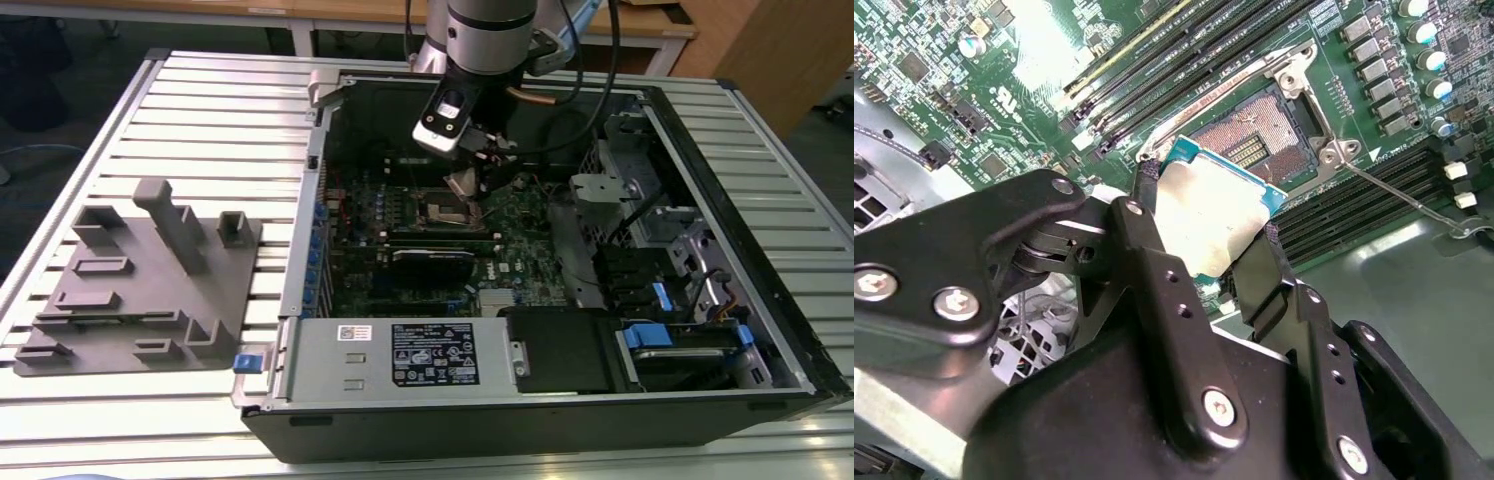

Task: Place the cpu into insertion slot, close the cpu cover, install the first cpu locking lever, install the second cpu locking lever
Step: 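Place the cpu into insertion slot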

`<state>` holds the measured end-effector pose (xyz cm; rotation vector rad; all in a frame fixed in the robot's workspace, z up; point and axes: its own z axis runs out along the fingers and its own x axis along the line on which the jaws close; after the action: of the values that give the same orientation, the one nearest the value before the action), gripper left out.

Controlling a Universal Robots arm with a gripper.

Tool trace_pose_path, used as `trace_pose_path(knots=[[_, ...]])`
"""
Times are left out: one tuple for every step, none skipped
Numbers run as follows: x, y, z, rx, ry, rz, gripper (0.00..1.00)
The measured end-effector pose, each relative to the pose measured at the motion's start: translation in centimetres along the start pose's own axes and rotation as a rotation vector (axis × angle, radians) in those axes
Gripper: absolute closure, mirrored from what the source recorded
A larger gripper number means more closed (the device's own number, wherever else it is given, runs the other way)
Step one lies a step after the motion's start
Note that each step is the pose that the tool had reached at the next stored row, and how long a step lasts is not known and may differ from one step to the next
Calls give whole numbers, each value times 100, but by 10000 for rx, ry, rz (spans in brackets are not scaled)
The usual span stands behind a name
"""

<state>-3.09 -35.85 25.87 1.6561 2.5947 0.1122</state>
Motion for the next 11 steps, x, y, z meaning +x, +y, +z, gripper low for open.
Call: trace_pose_path(knots=[[0,0,0,0,0,1,46],[0,0,0,0,0,2,46],[0,0,0,1,0,2,46],[0,0,0,0,-1,3,46],[0,0,0,0,-1,3,46],[0,0,0,1,-1,12,46],[0,0,0,1,-5,50,46],[1,-1,1,1,-13,137,46],[1,-2,2,2,-24,265,46],[1,-2,3,5,-39,419,46],[1,-2,4,7,-56,593,46]])
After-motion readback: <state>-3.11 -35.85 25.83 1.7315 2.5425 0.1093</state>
